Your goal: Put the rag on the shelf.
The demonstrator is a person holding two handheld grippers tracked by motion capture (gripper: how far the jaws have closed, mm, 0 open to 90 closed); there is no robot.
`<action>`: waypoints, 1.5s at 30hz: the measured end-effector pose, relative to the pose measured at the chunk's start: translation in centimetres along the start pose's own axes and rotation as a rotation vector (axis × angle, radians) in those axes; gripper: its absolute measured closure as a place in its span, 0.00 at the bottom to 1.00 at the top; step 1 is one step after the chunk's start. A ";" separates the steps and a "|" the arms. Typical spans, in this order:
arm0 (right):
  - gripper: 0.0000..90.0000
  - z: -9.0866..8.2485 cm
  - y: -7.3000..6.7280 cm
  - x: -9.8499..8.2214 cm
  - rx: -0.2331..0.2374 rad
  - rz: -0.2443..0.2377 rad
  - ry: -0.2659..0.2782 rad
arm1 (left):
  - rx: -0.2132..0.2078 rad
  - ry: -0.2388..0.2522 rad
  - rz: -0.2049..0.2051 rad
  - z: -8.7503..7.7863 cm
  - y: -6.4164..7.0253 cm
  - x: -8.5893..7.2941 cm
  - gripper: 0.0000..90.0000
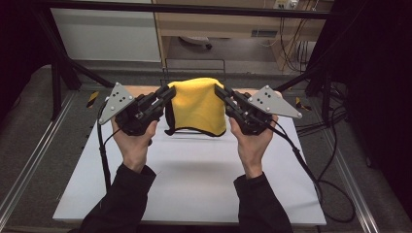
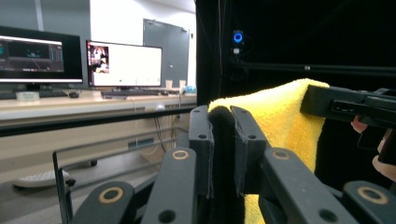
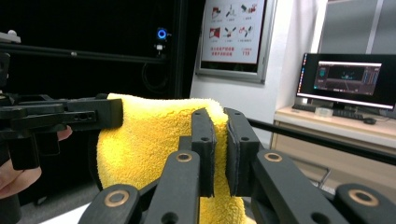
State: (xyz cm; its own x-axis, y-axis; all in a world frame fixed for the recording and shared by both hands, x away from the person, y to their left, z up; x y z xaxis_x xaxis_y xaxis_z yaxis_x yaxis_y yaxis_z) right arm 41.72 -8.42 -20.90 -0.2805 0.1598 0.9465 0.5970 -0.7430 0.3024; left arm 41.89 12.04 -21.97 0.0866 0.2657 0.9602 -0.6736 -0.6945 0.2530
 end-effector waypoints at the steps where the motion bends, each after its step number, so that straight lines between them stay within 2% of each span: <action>1: 0.93 0.1 0.1 0.2 0.000 -0.002 0.006 | -0.001 0.009 -0.001 0.0 0.0 0.3 0.89; 20: 0.93 1.9 1.6 4.5 -0.038 -0.036 0.067 | -0.001 0.084 0.011 1.3 0.2 4.7 0.89; 29: 0.93 3.0 2.5 6.5 -0.055 -0.055 0.092 | 0.006 0.113 0.032 1.8 0.3 6.9 0.89; 39: 0.93 4.7 3.8 7.4 -0.070 -0.062 0.098 | 0.029 0.114 0.034 3.3 -0.7 8.8 0.89; 45: 0.93 5.9 4.9 7.6 -0.081 -0.045 0.095 | 0.047 0.111 0.047 4.3 -1.4 9.7 0.89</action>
State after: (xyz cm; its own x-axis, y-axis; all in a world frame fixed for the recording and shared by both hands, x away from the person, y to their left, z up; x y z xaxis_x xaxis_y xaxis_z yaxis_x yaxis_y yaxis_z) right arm 46.93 -6.99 -11.58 -0.3775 0.1347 0.9162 0.5206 -0.7873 0.3303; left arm 46.86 12.67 -12.52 -0.0279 0.3023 0.9528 -0.6394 -0.7381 0.2154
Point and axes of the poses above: each handheld gripper's, and its own axes: z roughly forward along the jaws, x roughly out of its top, y roughly to its right, the point moved 6 cm from there along z, roughly forward along the jaws, and after that the axes turned 13 degrees about -z, right-handed, at the moved point
